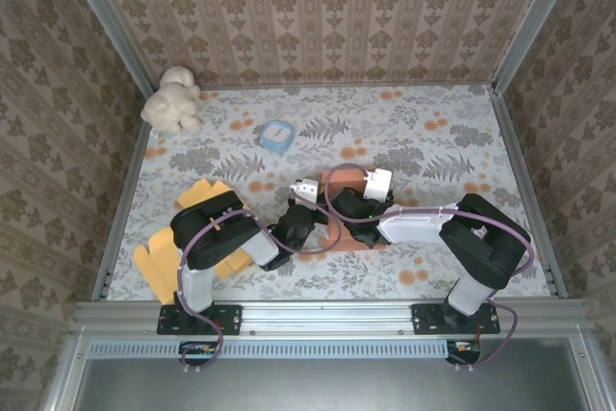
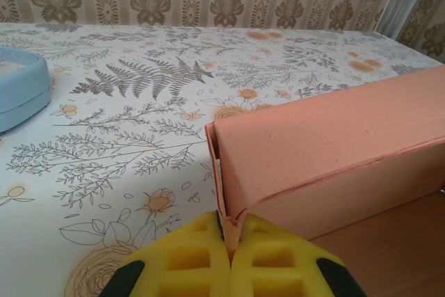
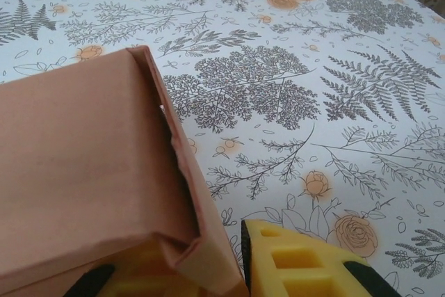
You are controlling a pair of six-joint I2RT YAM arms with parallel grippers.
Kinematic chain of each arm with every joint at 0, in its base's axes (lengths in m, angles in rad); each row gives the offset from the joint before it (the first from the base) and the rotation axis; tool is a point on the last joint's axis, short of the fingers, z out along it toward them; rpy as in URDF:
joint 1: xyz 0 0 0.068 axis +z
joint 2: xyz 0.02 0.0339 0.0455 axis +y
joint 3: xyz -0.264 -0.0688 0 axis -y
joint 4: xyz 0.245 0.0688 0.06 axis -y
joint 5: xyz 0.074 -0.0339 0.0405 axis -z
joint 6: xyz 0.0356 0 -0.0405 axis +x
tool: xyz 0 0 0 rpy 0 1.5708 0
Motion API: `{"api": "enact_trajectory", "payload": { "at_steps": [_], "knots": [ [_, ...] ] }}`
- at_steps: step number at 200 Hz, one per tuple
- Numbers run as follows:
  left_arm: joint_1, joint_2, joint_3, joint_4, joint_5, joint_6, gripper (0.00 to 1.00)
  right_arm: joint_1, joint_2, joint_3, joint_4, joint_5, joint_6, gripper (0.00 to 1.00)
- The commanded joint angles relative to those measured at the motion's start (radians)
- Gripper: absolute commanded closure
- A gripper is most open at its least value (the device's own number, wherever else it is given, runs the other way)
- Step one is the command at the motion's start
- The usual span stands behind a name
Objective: Fold the paper box
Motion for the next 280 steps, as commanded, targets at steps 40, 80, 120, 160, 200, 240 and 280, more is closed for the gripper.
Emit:
{"api": "enact_trajectory", "payload": {
  "at_steps": [40, 80, 120, 160, 200, 240, 280],
  "knots": [
    [-0.005, -0.024, -0.006, -0.069, -0.056, -0.029, 1.00, -0.036, 0.021, 0.023, -0.103, 0.075, 0.120, 0.79],
    [-0.011, -0.024, 0.000, -0.076, -0.061, -0.034, 1.00, -0.037, 0.023, 0.047, -0.203, 0.125, 0.206, 0.77],
    [-0.011, -0.018, 0.003, -0.077, -0.059, -0.038, 1.00, -0.043, 0.005, 0.020, -0.126, 0.089, 0.126, 0.71],
    [-0.011, -0.024, 0.003, -0.082, -0.056, -0.039, 1.00, -0.086, -0.041, -0.093, 0.200, -0.170, -0.136, 0.66],
    [-0.011, -0.025, 0.002, -0.079, -0.043, -0.044, 1.00, -0.112, -0.025, -0.121, 0.311, -0.246, -0.243, 0.64],
    [-0.011, -0.024, 0.006, -0.089, -0.050, -0.045, 1.00, -0.126, -0.022, -0.133, 0.345, -0.264, -0.261, 0.63],
    [-0.008, -0.026, 0.000, -0.091, -0.062, -0.044, 1.00, -0.132, -0.065, -0.144, 0.180, -0.100, -0.126, 0.76]
  ]
}}
